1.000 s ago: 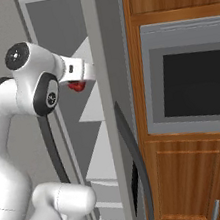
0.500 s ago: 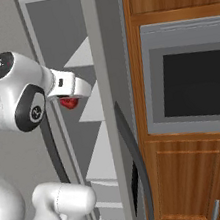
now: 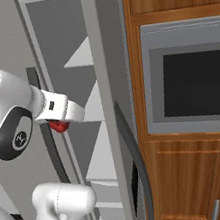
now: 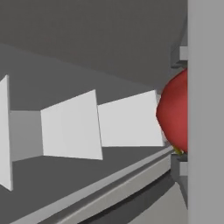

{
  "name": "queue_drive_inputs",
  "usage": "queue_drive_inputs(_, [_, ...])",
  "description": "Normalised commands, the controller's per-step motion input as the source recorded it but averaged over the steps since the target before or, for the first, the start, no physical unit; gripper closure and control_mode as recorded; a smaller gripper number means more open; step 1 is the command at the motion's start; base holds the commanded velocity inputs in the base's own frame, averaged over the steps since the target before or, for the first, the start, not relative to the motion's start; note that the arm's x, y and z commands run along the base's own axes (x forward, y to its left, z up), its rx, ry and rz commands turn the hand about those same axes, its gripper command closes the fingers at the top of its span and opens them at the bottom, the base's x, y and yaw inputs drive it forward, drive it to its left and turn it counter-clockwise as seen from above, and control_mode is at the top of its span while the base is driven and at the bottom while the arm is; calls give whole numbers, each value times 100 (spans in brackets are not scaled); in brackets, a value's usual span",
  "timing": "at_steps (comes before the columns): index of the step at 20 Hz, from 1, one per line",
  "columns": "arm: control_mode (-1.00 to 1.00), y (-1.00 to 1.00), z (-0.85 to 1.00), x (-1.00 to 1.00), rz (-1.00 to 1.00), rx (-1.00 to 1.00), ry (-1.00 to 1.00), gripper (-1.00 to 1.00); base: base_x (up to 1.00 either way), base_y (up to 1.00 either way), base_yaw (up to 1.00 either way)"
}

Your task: Take the carrot, peach, and bell pepper from the freezer and place them in the bowl on the counter.

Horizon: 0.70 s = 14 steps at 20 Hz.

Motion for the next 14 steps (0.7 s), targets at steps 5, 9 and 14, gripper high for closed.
queue_drive_inputs(5, [-100, 31, -16, -34, 0, 0, 3, 100, 0, 0, 0])
queue_drive_inputs(9, [-100, 27, 0, -11, 0, 0, 1, 100, 0, 0, 0])
queue_drive_inputs(14, [-100, 18, 0, -11, 0, 0, 0, 100, 0, 0, 0])
